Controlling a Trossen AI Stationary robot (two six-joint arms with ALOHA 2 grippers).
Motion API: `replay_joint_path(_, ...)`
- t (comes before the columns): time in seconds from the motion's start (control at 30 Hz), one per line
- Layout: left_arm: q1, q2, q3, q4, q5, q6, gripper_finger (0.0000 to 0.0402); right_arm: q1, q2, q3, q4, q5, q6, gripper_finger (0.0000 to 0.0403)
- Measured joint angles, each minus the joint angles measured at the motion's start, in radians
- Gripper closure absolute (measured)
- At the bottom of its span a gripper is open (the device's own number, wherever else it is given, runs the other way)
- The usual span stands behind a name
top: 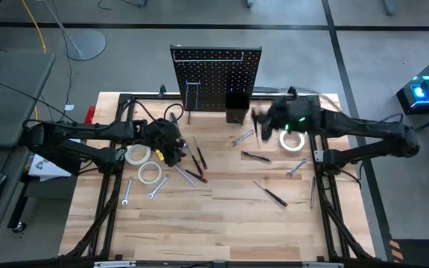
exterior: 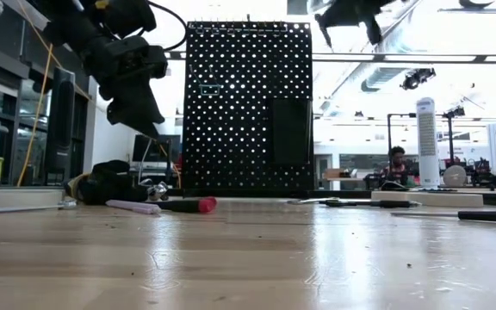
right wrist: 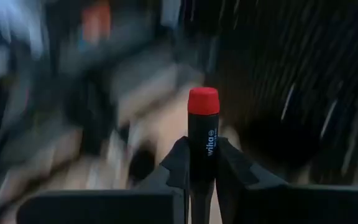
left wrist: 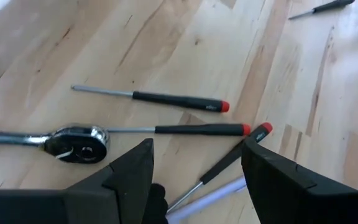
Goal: Hang tools onto peg board
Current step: Put the nut driver into the black bin on the pegboard
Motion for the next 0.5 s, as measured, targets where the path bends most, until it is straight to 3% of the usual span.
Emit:
replay_joint_path(0.1,0.000,0.000,0.000,0.031,-0.003,-0.001,0.0179,-0.032,0.003,0.000,0.247,0.115,-0.124,0.0373)
replay_joint_path(0.17,0.000,0.000,0.000,0.054,-0.004,0.000,0.0179,-0.063,0.026,0.001,0.343,0.131,-0.157,0.0373)
replay_joint_path(0.33,0.000,0.000,0.000,0.075,-0.030,-0.001,0.0179,-0.124,0.119,-0.001,0.349,0.183,-0.168,0.0373)
replay_joint_path(0.5,0.000,0.000,0.000,0.081,-0.044,0.000,0.0179,-0.168,0.237,-0.001,0.496,0.211,-0.207,0.0373)
